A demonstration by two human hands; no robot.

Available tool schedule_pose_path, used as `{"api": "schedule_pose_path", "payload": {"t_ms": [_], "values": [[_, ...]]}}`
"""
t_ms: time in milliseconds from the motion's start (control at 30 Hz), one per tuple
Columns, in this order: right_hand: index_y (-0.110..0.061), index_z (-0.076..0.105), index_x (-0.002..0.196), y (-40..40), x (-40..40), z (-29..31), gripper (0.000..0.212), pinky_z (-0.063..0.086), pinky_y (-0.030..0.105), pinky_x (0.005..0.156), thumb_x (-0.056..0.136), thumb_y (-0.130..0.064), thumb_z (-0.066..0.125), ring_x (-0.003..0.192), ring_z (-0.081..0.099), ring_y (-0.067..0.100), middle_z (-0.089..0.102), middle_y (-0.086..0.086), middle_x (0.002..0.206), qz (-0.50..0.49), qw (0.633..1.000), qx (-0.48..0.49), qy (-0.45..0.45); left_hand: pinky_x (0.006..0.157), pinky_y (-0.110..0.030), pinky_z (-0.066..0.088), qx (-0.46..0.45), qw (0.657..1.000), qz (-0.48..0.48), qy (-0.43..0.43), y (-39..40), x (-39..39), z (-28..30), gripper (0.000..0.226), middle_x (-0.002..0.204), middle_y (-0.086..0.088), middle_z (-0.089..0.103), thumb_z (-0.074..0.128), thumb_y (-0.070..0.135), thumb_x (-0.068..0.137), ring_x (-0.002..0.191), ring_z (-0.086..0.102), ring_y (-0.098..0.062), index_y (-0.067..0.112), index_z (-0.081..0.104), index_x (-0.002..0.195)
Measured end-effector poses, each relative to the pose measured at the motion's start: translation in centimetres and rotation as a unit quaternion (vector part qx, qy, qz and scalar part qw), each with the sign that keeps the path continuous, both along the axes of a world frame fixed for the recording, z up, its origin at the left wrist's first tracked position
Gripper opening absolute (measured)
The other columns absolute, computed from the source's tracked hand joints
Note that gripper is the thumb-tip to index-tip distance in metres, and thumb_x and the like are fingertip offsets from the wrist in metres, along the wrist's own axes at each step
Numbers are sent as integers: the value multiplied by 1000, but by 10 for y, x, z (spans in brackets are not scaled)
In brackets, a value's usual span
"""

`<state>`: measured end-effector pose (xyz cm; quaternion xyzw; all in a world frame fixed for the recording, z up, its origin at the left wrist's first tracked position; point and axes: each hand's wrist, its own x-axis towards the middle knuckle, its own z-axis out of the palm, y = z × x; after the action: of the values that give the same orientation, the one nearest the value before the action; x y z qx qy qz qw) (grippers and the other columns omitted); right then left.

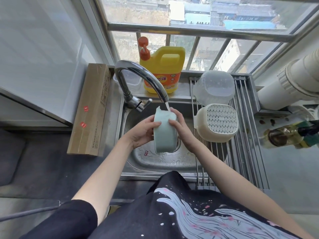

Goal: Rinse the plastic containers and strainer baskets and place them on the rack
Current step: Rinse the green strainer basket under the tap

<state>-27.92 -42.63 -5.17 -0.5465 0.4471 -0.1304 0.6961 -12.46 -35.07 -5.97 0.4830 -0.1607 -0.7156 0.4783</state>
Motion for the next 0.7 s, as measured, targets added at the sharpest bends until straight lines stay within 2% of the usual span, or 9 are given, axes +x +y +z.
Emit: {"api": "schedule_pose_path", "payload": {"t_ms": [100, 200, 233, 333, 433, 500, 567, 633, 700], "values": [[-28, 39, 142, -8, -2, 6, 52, 36, 26, 92, 95, -50, 35, 113, 44, -1, 42, -11, 135, -63, 997, 44, 8, 80, -33, 51, -7, 999, -16, 29, 7, -1, -6, 51, 104, -1, 68, 60, 5, 79, 89, 64, -17, 20, 54, 127], [-25, 34, 146, -13, -1, 2, 53, 26, 33, 99, 101, -50, 23, 131, 35, 11, 36, -5, 146, -74, 994, 54, 58, 74, -31, 56, -9, 998, -28, 53, 16, -6, -13, 53, 95, -2, 71, 59, -5, 74, 85, 65, -19, 18, 57, 121], [-22, 38, 142, -12, 0, 3, 54, 29, 35, 100, 100, -52, 22, 130, 41, 16, 43, -2, 143, -70, 993, 63, 67, 74, -31, 57, -11, 998, -26, 60, 17, -9, -13, 54, 94, -4, 71, 59, -9, 72, 85, 66, -19, 17, 58, 119], [-28, 46, 120, -11, 1, 2, 46, 40, 40, 92, 98, -57, 18, 95, 55, 11, 58, -8, 103, -64, 990, 118, 43, 74, -29, 56, -13, 998, -42, 37, 22, -8, -16, 56, 91, -6, 71, 58, -18, 67, 83, 67, -19, 12, 59, 114], [-33, 42, 131, -11, 3, 4, 54, 42, 50, 95, 93, -66, 24, 107, 52, 21, 55, -4, 112, -66, 988, 135, 39, 57, -28, 50, 4, 994, -101, -41, 27, -4, -17, 50, 81, -6, 70, 58, -25, 62, 69, 64, -17, 4, 60, 103], [-20, 49, 124, -8, 5, 5, 51, 42, 44, 89, 93, -58, 36, 102, 51, 21, 53, 6, 110, -60, 995, 80, 26, 56, -28, 47, 4, 984, -148, -98, 29, -2, -14, 49, 80, -3, 69, 63, -21, 60, 70, 61, -16, 4, 60, 102], [-10, 54, 116, -6, 6, 5, 55, 44, 41, 86, 82, -53, 51, 97, 52, 22, 52, 20, 114, -43, 999, 12, 15, 60, -23, 51, -10, 988, -146, -42, 29, -1, -6, 52, 84, -1, 71, 65, -19, 66, 74, 65, -13, 4, 54, 111], [-30, 57, 113, -4, 5, 1, 55, 46, 39, 93, 65, -57, 61, 108, 54, 21, 52, 11, 126, -23, 999, -43, 23, 72, -26, 55, -33, 992, -103, 59, 25, 5, 0, 63, 102, -5, 70, 77, 0, 68, 90, 67, -17, 7, 50, 125], [-37, 54, 113, -3, 4, -4, 59, 43, 34, 100, 59, -58, 63, 116, 50, 18, 46, 3, 133, -6, 996, -84, 39, 83, -32, 54, -43, 994, -73, 69, 18, 7, 5, 54, 114, -6, 68, 71, 27, 81, 102, 65, -18, 12, 51, 129]]}}
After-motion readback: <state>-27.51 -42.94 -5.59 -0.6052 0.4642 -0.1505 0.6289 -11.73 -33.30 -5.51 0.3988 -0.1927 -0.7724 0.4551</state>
